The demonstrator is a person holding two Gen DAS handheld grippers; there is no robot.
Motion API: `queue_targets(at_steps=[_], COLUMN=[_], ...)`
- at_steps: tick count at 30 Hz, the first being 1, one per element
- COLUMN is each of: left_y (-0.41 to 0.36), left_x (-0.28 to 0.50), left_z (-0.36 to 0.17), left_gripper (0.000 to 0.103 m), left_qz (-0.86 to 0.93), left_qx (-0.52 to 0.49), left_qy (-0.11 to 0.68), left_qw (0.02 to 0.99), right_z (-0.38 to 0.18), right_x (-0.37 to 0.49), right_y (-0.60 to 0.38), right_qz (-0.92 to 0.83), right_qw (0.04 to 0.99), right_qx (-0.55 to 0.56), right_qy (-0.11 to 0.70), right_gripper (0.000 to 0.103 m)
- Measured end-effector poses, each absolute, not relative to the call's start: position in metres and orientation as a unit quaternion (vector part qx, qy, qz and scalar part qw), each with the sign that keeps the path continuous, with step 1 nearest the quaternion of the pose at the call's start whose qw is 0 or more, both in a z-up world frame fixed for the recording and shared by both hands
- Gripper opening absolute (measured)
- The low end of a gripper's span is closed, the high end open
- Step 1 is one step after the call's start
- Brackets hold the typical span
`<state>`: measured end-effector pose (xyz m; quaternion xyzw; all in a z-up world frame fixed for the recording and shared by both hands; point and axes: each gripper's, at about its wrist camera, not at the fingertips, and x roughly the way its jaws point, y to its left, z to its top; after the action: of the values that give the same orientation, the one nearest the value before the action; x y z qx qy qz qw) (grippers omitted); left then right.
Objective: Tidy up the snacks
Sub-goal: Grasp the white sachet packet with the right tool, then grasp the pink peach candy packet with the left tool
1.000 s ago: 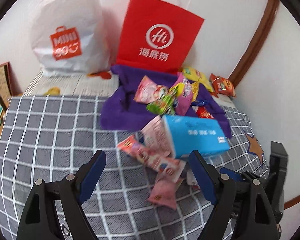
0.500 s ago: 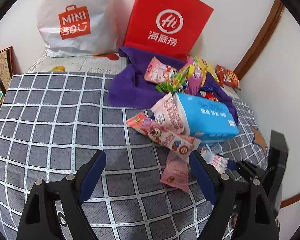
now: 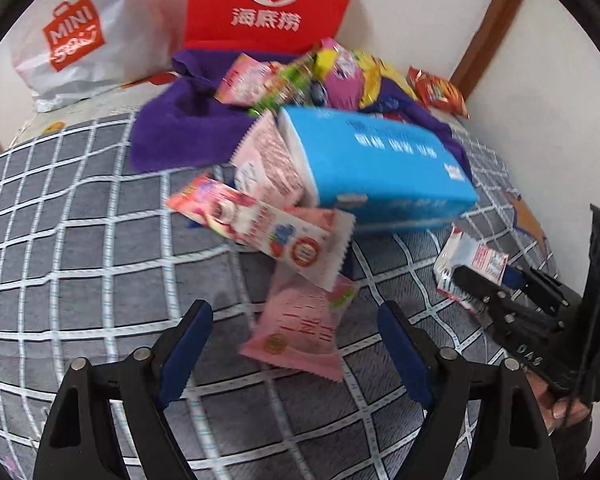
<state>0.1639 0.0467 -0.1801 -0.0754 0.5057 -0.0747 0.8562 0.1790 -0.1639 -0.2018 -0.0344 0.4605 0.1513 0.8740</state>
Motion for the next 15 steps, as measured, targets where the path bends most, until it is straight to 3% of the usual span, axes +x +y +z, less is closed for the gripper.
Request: queue_targets(at_steps=[7,9,15], left_y=[0.025,0.022,0.023], left_x=[0.161,0.160,0.154], left_z=[-0.190,-0.191,-0.192], left_gripper=[0.069,0.061,0.059], left_qz=[-0.043,-0.026,-0.016], left_qx=[-0.008,0.007,0.017], left_qy=[0.491,0.479,0.455], left_qw=[0.870,0.877,0.890], right_z=[-0.208,-0.209,-0.209], right_x=[0.181,0.182,0.183], right_y=[-0.171,-0.171,-0.173], right_qz=[0.165,0.165,0.168], right_qw=[0.871,0.871,0.870], right_qx=[-0.003,0.004,0.010], right_qy=[0.463,0.464,0.463], right_gripper=[0.045,0.045,0.046])
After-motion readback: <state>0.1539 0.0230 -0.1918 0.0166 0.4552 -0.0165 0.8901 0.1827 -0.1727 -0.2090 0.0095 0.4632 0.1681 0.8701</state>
